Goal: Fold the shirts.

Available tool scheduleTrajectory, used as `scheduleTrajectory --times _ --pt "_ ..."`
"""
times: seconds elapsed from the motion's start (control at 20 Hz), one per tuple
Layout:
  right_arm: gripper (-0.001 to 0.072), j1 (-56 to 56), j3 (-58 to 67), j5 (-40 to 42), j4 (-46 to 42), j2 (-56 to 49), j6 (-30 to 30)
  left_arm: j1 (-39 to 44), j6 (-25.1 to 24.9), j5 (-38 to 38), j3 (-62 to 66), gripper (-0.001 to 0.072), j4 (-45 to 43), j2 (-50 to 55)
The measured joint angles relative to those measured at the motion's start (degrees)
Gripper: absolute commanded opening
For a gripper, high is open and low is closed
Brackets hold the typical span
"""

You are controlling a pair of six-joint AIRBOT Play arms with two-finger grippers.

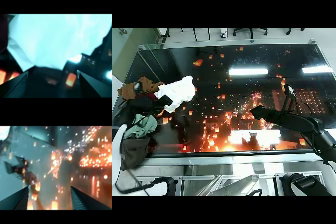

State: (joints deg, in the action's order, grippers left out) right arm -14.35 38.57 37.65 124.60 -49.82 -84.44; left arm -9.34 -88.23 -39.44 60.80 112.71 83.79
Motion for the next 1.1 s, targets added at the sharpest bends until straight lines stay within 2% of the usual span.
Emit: scheduleTrajectory --times 0.15,0.2,0.25,0.3,0.5,0.65,0.9,1.1 --pt "0.0580 0.0 0.0 -1.0 0.0 -0.8 0.0 1.0 -0.3 -0.5 6.8 0.0675 -0.2 9.1" --pt "0.0578 0.0 0.0 -1.2 0.0 -0.9 0.0 1.1 -0.3 -1.3 9.2 0.0416 -0.4 11.4" --pt "0.0576 0.0 0.0 -1.2 0.0 -1.0 0.0 1.1 -0.3 -2.4 11.3 0.0065 -0.6 13.2" --pt "0.0571 0.0 0.0 -1.4 0.0 -1.1 0.0 1.0 -0.3 -4.0 13.7 0.0014 -0.6 14.9" --pt "0.0571 0.0 0.0 -1.6 0.0 -1.2 0.0 2.1 -0.5 -12.3 21.4 0.0013 -0.8 17.8" --pt "0.0571 0.1 0.2 -1.5 0.0 -0.9 -0.3 6.2 -1.4 -18.1 26.3 0.0014 0.0 16.2" --pt "0.0571 4.2 2.8 5.1 -0.1 1.4 -2.2 19.5 -3.2 -26.6 31.7 0.0014 4.9 7.1" --pt "0.0571 10.3 3.8 15.0 -0.7 3.9 -2.8 32.6 -3.0 -28.5 27.0 0.0013 6.3 1.0"
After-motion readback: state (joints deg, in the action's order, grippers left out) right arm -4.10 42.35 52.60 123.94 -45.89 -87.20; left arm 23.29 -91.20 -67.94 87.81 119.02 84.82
